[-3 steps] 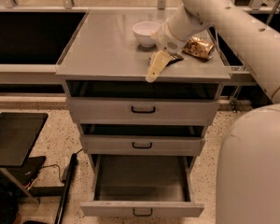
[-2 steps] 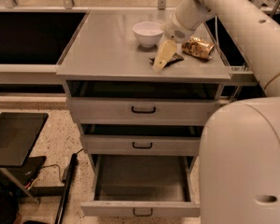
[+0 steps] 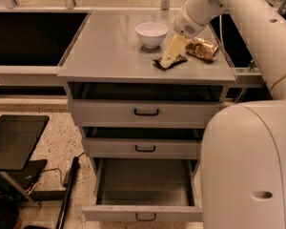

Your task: Place rxbar chocolate into bottom drawer

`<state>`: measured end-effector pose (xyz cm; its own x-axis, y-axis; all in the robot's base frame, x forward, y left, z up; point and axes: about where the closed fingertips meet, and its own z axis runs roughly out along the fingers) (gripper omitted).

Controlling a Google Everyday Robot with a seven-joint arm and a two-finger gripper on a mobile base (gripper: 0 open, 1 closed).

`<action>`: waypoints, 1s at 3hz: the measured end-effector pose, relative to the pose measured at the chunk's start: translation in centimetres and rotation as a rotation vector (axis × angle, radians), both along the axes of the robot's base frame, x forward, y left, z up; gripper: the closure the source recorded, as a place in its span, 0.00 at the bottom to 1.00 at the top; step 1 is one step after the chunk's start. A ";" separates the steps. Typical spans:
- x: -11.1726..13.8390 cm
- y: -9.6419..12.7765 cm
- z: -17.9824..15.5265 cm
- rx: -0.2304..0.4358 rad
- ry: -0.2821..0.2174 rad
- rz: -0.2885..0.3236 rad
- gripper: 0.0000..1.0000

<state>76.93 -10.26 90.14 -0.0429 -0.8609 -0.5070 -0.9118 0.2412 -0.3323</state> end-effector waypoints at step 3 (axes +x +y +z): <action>3.8 -1.5 -5.3 0.061 0.018 -0.004 0.00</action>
Offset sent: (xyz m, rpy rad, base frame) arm 0.0598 -0.0308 -0.0568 0.1283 0.0273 -0.0159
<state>80.71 -11.76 84.87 -0.0564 -0.8280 -0.5578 -0.9165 0.2645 -0.3000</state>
